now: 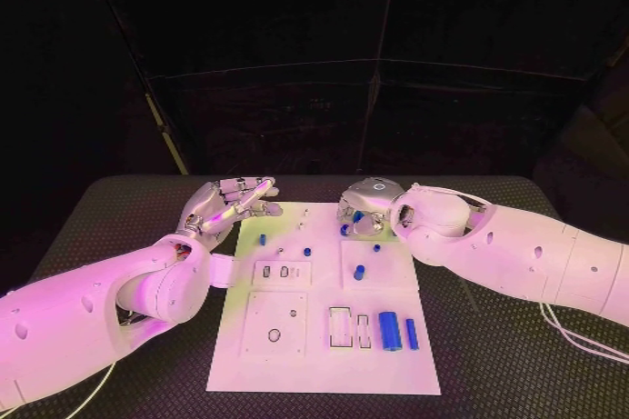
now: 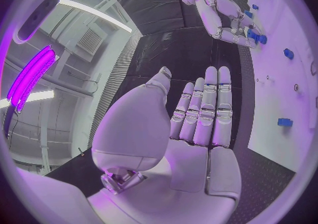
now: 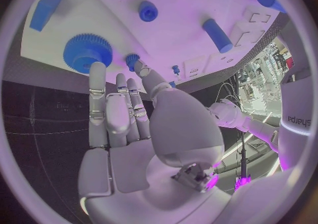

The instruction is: Assemble the parts on the task board

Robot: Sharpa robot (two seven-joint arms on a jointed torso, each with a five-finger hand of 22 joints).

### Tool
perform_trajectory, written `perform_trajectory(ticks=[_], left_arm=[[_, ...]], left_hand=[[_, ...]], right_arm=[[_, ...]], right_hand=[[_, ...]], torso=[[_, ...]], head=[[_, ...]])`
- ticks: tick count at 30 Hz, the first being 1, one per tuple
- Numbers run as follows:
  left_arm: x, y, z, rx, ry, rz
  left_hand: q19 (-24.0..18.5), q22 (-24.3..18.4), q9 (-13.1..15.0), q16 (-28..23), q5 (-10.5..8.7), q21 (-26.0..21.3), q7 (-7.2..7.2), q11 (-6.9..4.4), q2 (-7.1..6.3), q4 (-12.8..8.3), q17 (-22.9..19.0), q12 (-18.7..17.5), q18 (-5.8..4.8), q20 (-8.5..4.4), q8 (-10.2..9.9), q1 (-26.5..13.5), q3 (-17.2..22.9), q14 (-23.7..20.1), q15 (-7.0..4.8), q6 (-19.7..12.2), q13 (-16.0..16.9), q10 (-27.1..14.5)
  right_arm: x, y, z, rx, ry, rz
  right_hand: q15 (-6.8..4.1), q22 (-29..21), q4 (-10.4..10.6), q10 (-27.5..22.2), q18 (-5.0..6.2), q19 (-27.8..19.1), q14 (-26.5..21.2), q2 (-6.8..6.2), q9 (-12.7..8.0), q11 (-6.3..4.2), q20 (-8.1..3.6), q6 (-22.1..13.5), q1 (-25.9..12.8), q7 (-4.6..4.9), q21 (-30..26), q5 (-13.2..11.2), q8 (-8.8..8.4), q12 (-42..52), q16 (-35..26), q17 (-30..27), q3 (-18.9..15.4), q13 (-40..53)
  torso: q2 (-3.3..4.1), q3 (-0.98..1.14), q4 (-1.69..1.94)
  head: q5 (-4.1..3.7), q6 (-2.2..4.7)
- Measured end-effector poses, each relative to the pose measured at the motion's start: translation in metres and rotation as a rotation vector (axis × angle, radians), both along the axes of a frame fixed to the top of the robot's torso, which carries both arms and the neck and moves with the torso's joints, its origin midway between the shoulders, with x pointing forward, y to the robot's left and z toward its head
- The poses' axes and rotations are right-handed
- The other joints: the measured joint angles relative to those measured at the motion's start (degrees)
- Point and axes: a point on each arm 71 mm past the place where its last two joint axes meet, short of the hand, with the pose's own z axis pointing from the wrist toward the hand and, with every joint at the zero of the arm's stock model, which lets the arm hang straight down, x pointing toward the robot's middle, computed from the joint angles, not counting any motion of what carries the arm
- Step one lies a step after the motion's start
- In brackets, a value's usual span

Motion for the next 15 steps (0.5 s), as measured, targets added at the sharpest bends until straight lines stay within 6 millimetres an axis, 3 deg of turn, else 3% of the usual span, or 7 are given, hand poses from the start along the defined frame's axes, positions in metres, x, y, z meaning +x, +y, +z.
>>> perform_trajectory(ticks=[3, 15], left_arm=[[0.0, -0.0004, -0.0001, 0.0, 0.001, -0.001], [0.0, -0.0004, -0.0012, 0.004, 0.012, -0.002]], left_hand=[[0.2, 0.0, 0.0, -0.2, 0.0, 0.0, 0.0, 0.0, 0.0, -0.2, 0.0, -0.2, -0.01, -0.17, 0.0, 0.0, -0.2, 0.0, 0.0, 0.0, 0.0, 0.0], [0.4, -0.2, -0.1, -0.6, 0.0, 0.0, 0.31, 0.2, 0.0, -0.2, 0.2, -0.7, -0.01, 0.03, -0.4, 0.0, -0.5, 0.0, 0.0, 0.3, 0.0, 0.2]], right_arm=[[0.0007, 0.0014, -0.0008, -0.003, 0.005, 0.003], [0.0026, 0.0023, -0.0042, -0.019, 0.032, 0.009]], right_hand=[[0.0, 1.1, 0.1, 0.3, 0.0, 0.5, 0.0, 0.0, 0.0, 0.32, -0.09, 0.2, 0.0, 0.21, 1.0, 0.0, 0.0, 0.0, 0.9, 1.0, 0.9, 0.0], [0.0, 3.6, 0.1, 1.6, 0.01, 0.5, 0.0, 0.32, 0.1, -0.1, -0.1, 1.3, 0.3, 0.31, 3.4, 0.0, 0.0, 0.0, 2.9, 3.1, 4.7, 0.0]], torso=[[0.08, 0.02, 0.07], [0.32, 0.12, 0.12]], head=[[-0.01, -0.08], [0.52, -0.44]])
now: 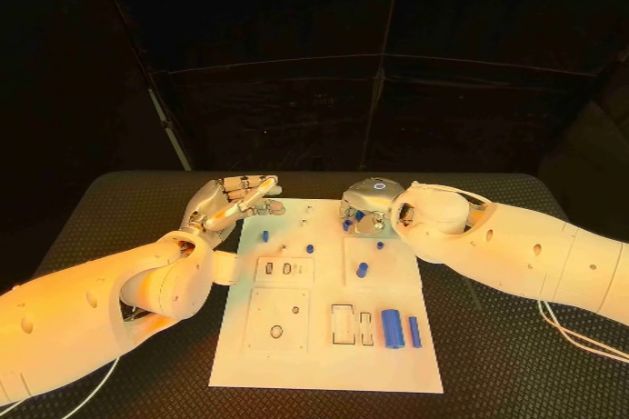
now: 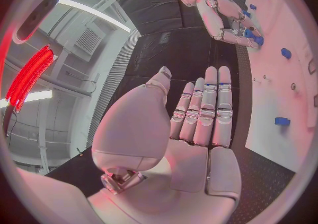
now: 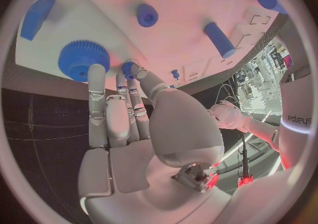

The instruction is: Assemble the parts on the task board

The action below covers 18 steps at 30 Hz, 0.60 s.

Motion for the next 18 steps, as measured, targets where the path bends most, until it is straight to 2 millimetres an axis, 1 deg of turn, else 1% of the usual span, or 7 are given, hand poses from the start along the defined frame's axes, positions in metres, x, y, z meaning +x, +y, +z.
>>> perform_trajectory(ticks=[5, 7, 12, 15, 16, 17, 18], left_arm=[[0.0001, 0.0003, -0.0003, 0.002, 0.004, 0.0], [0.0001, 0.0005, -0.0005, 0.003, 0.005, 0.0], [0.0003, 0.0007, -0.0007, 0.004, 0.008, 0.001], [0.0004, 0.0008, -0.0009, 0.005, 0.009, 0.001], [0.0004, 0.0009, -0.001, 0.005, 0.009, 0.001], [0.0004, 0.0009, -0.001, 0.005, 0.01, 0.001], [0.0004, 0.0009, -0.001, 0.005, 0.01, 0.001]], left_hand=[[0.0, 0.0, 0.0, 0.0, 0.0, 0.0, 0.0, 0.0, 0.0, 0.0, 0.0, 0.0, 0.0, 0.0, 0.0, 0.0, 0.0, 0.0, 0.0, 0.0, 0.0, 0.0], [0.0, 0.0, 0.0, 0.0, 0.0, 0.0, 0.0, 0.0, 0.0, 0.0, 0.0, 0.0, 0.0, 0.0, 0.0, 0.0, 0.0, 0.0, 0.0, 0.0, 0.0, 0.0], [0.0, 0.0, 0.0, 0.0, 0.0, 0.0, 0.0, 0.0, 0.0, 0.0, 0.1, -0.2, 0.0, 0.0, 0.0, 0.0, 0.0, 0.0, 0.0, 0.0, 0.0, 0.0], [0.0, 0.0, 0.0, 0.0, 0.0, 0.0, 0.0, 0.0, 0.0, 0.0, 0.1, -0.2, 0.0, 0.0, 0.0, 0.0, 0.0, 0.0, 0.0, 0.0, 0.0, 0.0], [0.0, 0.0, 0.0, 0.0, 0.0, 0.0, 0.0, 0.0, 0.0, 0.0, 0.1, -0.2, 0.0, 0.0, 0.0, 0.0, 0.0, 0.0, 0.0, 0.0, 0.0, 0.0], [0.0, 0.0, 0.0, 0.0, 0.0, 0.0, 0.0, 0.0, 0.0, 0.0, 0.1, -0.2, -0.01, 0.0, 0.0, 0.0, 0.0, 0.0, 0.0, 0.0, 0.0, 0.0], [0.0, 0.0, 0.0, 0.0, 0.0, 0.0, 0.0, 0.0, 0.0, 0.0, 0.1, -0.2, 0.0, 0.0, 0.0, 0.0, 0.0, 0.0, 0.0, 0.0, 0.0, 0.0]], right_arm=[[0.0009, 0.0001, -0.0002, -0.006, 0.009, 0.0], [0.0018, 0.0003, -0.0001, -0.008, 0.012, -0.001], [0.0031, 0.0014, -0.0001, -0.009, 0.016, 0.001], [0.0033, 0.002, 0.0001, -0.007, 0.015, 0.002], [0.0033, 0.002, 0.0002, -0.006, 0.014, 0.003], [0.0032, 0.0019, 0.0003, -0.003, 0.013, 0.003], [0.003, 0.0018, 0.0003, -0.001, 0.012, 0.004]], right_hand=[[0.0, 0.4, 0.0, 0.2, 0.0, 0.0, 0.0, 0.0, 0.0, 0.21, 0.0, 0.2, 0.0, 0.19, 0.4, 0.0, 0.0, 0.0, 0.3, 0.2, 0.6, 0.0], [0.0, 0.6, 0.0, 0.4, 0.0, 0.0, 0.0, 0.0, 0.0, 0.0, 0.0, 0.4, 0.0, -0.01, 0.6, 0.0, 0.0, 0.0, 0.3, 0.3, 0.9, 0.0], [0.0, 0.9, 0.1, 0.4, 0.0, 0.0, 0.0, 0.0, 0.0, 0.0, 0.0, 0.4, 0.0, -0.01, 1.0, 0.0, 0.0, 0.0, 0.7, 0.6, 1.5, 0.0], [0.0, 1.4, 0.2, 0.9, -0.01, 0.0, 0.0, 0.1, 0.0, -0.01, 0.0, 1.1, -0.1, -0.14, 1.6, 0.0, 0.0, 0.0, 1.0, 0.7, 2.6, -0.1], [0.0, 1.7, 0.3, 1.1, 0.0, 0.0, 0.0, 0.17, 0.1, -0.12, 0.0, 1.4, -0.2, 0.05, 2.0, 0.0, 0.16, 0.0, 1.2, 0.8, 3.2, -0.1], [0.0, 2.1, 0.3, 1.2, 0.0, 0.1, 0.0, 0.22, 0.1, -0.21, 0.11, 1.5, -0.2, -0.04, 2.3, 0.0, 0.24, 0.0, 1.3, 0.8, 3.5, -0.1], [0.0, 3.5, 0.3, 1.6, -0.01, 1.0, 0.0, 0.21, 0.1, -0.15, 0.06, 1.7, -0.2, -0.14, 3.2, 0.0, 0.3, 0.0, 1.3, 0.8, 3.9, -0.1]], torso=[[0.04, 0.02, 0.0], [0.07, 0.02, 0.0], [0.13, 0.05, 0.0], [0.15, 0.08, 0.01], [0.15, 0.08, 0.0], [0.15, 0.08, 0.0], [0.15, 0.08, 0.01]], head=[[-0.02, -0.14], [-0.07, -0.15], [-0.12, -0.23], [-0.12, -0.24], [-0.1, -0.25], [-0.09, -0.25], [-0.09, -0.25]])
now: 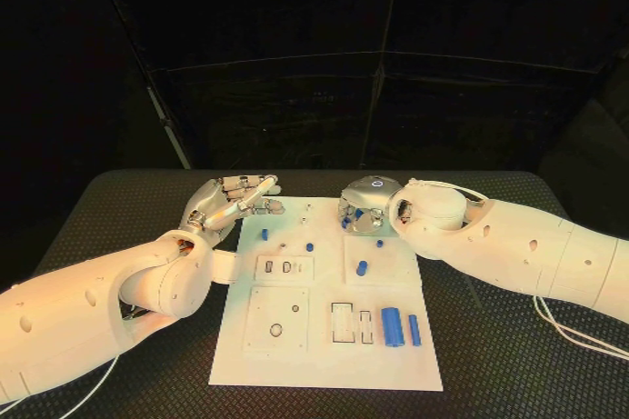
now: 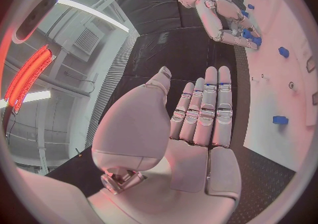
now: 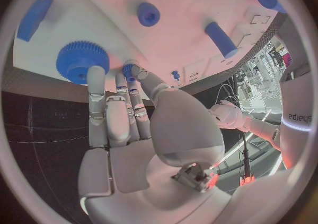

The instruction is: Assemble the parts on the task board

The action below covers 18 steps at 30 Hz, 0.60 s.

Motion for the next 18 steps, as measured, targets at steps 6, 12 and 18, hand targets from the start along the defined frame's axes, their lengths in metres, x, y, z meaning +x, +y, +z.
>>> perform_trajectory(ticks=[6, 12, 18], left_arm=[[0.0, 0.001, 0.0, 0.001, 0.002, 0.001], [0.0, 0.002, 0.0, 0.004, 0.003, 0.004], [0.0, 0.002, 0.0, 0.004, 0.003, 0.004]], left_hand=[[0.0, 0.0, 0.0, 0.0, 0.0, 0.0, 0.0, 0.0, 0.0, 0.0, 0.0, 0.0, 0.0, 0.0, -0.2, 0.0, 0.0, 0.0, 0.0, 0.0, 0.0, 0.0], [0.0, 0.0, 0.0, 0.0, 0.0, 0.0, 0.0, 0.0, 0.0, 0.0, 0.0, 0.0, 0.0, 0.0, -0.2, 0.0, 0.0, 0.0, 0.0, 0.0, 0.0, 0.0], [0.0, 0.0, 0.0, 0.0, 0.0, 0.0, 0.0, 0.0, 0.0, 0.0, 0.0, 0.0, -0.01, 0.0, -0.2, 0.0, 0.0, 0.0, 0.0, 0.0, 0.0, 0.0]], right_arm=[[-0.004, -0.002, 0.0, 0.022, -0.005, 0.006], [-0.007, 0.002, 0.005, 0.068, -0.031, 0.016], [-0.002, 0.014, 0.008, 0.114, -0.066, 0.014]], right_hand=[[0.0, 4.0, 0.2, 0.6, 0.0, 1.8, 0.0, -0.01, 0.1, -0.15, 0.04, 0.5, 0.0, 0.13, 2.6, -0.3, 0.0, 0.3, 0.1, -0.1, 1.3, 0.1], [0.0, 4.6, 0.3, 0.6, 0.0, 2.0, 0.0, -0.02, 0.1, -0.15, -0.17, 0.5, 0.0, 0.13, 3.1, -0.3, -0.01, 0.3, 0.4, 0.3, 1.9, 0.1], [0.0, 4.8, 0.3, 0.6, 0.0, 2.0, 0.0, -0.25, 0.1, -0.15, -0.17, 0.5, -0.2, 0.13, 3.3, -0.3, -0.01, 0.3, 0.5, 0.4, 2.2, 0.1]], torso=[[0.0, 0.0, -0.01], [0.0, -0.03, 0.0], [0.1, -0.05, 0.2]], head=[[0.05, 0.21], [0.1, 0.59], [0.2, 0.91]])
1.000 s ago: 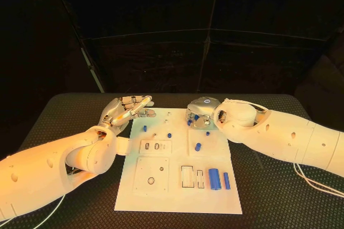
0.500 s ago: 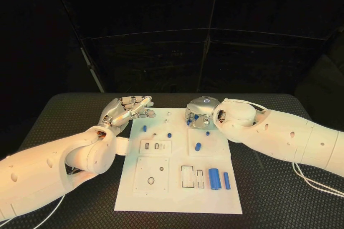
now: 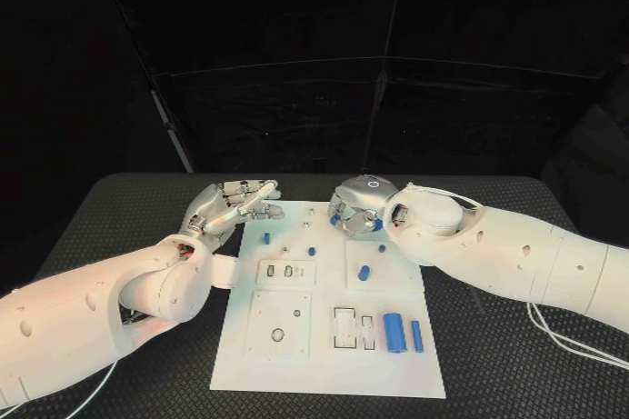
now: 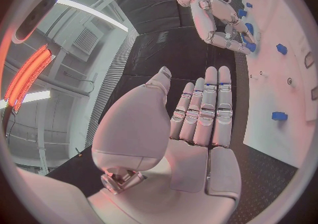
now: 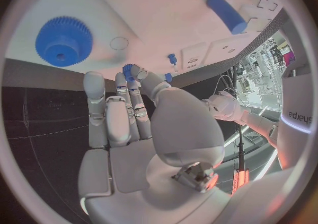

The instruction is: Assemble the parts on the task board

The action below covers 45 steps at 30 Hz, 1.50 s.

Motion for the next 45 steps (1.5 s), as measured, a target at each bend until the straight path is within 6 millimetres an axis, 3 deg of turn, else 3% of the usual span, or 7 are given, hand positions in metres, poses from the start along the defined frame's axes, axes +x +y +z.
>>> perform_trajectory(ticks=[20, 45], left_arm=[[0.0, -0.001, 0.0, 0.0, 0.002, -0.002], [0.001, 0.0, -0.001, 0.002, 0.006, -0.002]], left_hand=[[0.0, 0.0, 0.0, 0.0, 0.0, 0.0, 0.0, 0.0, 0.0, 0.0, 0.0, 0.0, -0.01, 0.0, 0.0, 0.0, 0.0, 0.0, 0.0, 0.0, 0.0, 0.0], [0.0, -0.1, 0.0, -0.3, 0.0, 0.0, 0.0, 0.0, 0.0, 0.0, 0.1, -0.2, -0.01, 0.0, 0.0, 0.0, 0.0, 0.2, 0.21, 0.0, 0.0, 0.0]], right_arm=[[0.016, 0.031, 0.001, 0.073, -0.06, -0.008], [0.024, 0.039, 0.0, 0.08, -0.076, -0.023]], right_hand=[[0.0, 0.4, 0.4, 0.0, 0.0, 0.2, 0.0, 0.0, -0.1, 0.0, 0.2, 0.0, 0.0, 0.0, 0.3, -0.2, -0.14, 0.0, 0.4, 0.3, 0.8, -0.1], [0.0, 0.5, 0.9, 0.0, 0.0, 0.2, 0.0, -0.6, -0.1, 0.01, 0.2, 0.0, -0.6, 0.0, 0.8, -0.7, -0.29, 0.0, 0.4, 0.3, 1.3, -0.1]], torso=[[0.19, 0.11, 0.0], [0.25, 0.15, -0.05]], head=[[0.97, -0.23], [1.21, -0.79]])
